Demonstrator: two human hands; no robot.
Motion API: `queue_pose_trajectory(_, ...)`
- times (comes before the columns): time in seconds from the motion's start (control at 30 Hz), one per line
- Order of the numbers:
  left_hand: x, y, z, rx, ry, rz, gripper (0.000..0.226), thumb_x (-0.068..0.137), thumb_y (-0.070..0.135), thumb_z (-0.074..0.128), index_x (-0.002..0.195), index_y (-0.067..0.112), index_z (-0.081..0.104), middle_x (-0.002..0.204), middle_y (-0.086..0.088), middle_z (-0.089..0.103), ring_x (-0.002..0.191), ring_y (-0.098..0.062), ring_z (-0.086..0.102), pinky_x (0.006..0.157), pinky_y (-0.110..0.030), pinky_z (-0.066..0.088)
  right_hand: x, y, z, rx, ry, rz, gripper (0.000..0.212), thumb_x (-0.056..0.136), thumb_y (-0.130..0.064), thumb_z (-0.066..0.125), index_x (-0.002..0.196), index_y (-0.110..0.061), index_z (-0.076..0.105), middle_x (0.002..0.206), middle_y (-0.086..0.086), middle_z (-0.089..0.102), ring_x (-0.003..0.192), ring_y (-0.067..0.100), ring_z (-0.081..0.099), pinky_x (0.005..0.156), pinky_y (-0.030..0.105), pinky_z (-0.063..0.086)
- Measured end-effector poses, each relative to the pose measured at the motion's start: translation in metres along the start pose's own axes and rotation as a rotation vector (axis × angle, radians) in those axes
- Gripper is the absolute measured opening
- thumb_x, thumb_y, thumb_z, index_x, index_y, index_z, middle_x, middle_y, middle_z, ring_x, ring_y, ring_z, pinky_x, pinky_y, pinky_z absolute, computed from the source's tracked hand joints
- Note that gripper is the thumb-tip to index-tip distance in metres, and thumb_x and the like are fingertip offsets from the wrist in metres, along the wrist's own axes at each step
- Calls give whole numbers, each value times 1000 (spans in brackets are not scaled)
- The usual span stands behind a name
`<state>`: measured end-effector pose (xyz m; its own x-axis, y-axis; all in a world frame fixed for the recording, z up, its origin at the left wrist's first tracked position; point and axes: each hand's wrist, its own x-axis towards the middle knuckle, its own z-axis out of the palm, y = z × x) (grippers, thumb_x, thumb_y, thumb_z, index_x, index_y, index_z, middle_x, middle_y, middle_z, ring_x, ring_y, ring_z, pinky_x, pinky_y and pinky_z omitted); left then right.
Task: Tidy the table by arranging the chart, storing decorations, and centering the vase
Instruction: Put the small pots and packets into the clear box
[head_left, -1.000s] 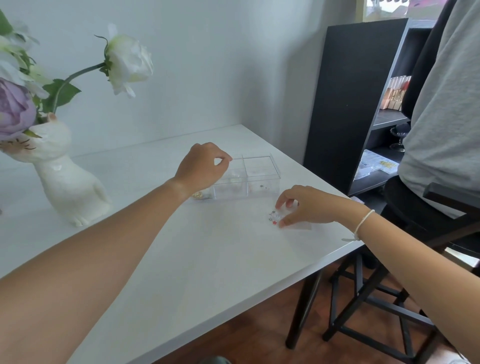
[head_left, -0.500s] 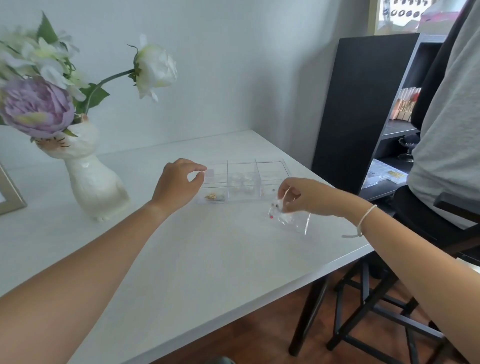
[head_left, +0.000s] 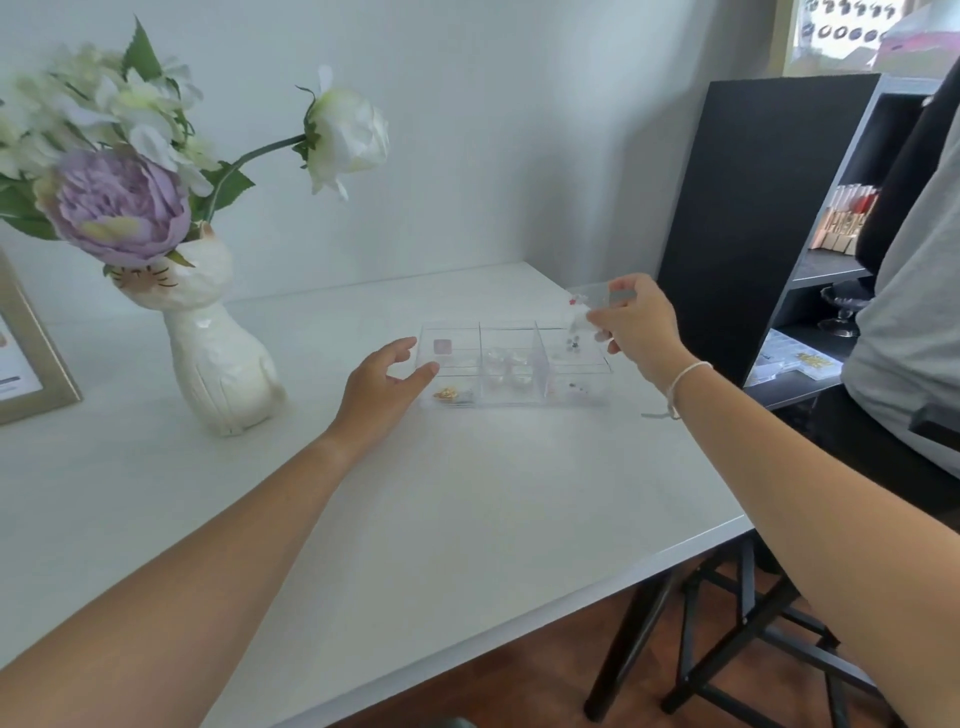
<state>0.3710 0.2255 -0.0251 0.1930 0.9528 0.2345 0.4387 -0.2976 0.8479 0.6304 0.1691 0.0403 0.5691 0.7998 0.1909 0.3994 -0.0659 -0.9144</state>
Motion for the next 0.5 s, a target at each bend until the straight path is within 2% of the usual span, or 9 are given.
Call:
queue_pose_trajectory(0.13,-3,-1,4,-49,-6,-36,55,85,43,60,135,26,46,133,3,52,88,-7,56,78,-18,38,1,5,12,-80,-60,35,41,81,-6,62,119,-11,47,87,8,58,53,10,51,37,13,41)
queue_pose_trajectory(0.17,-4,-1,5,-58,-8,-43,55,85,43,60,135,25,47,133,3,52,91,-8,57,78,-18,38,2,5,14,-128,-74,20,42,81,-7,62,120,-11,47,89,11,59,54,11,51,39,13,43)
queue_pose_trajectory(0.27,-3,-3,5,-73,-30,-46,53,85,44,60,133,24,51,134,3,55,103,-14,60,87,-22,41,2,3,20,-342,-116,-52,40,81,-11,64,119,-8,52,105,15,62,71,20,56,69,29,50)
queue_pose_trajectory(0.33,-3,-3,4,-70,-50,-41,52,85,45,59,132,23,53,133,3,57,108,-15,60,93,-25,42,0,0,21,-495,-133,-95,33,83,-13,61,114,-1,59,113,17,63,79,26,56,80,35,50)
queue_pose_trajectory(0.37,-3,-4,4,-70,-56,-41,52,85,45,58,132,23,53,132,3,58,110,-15,60,97,-26,43,-2,-1,22,-558,-129,-123,31,84,-11,59,110,5,61,114,22,63,77,32,56,81,38,52)
queue_pose_trajectory(0.43,-3,-4,4,-68,-70,-42,53,85,47,58,132,23,53,132,3,58,112,-13,59,104,-32,42,-7,-1,23,-628,-88,-183,30,85,-8,53,104,12,62,109,32,63,69,43,54,72,40,53)
queue_pose_trajectory(0.5,-4,-5,4,-66,-83,-44,54,84,48,59,132,24,53,132,3,59,113,-11,59,105,-34,42,-11,6,23,-662,8,-259,28,87,-9,48,96,10,66,102,29,65,76,42,57,71,38,52)
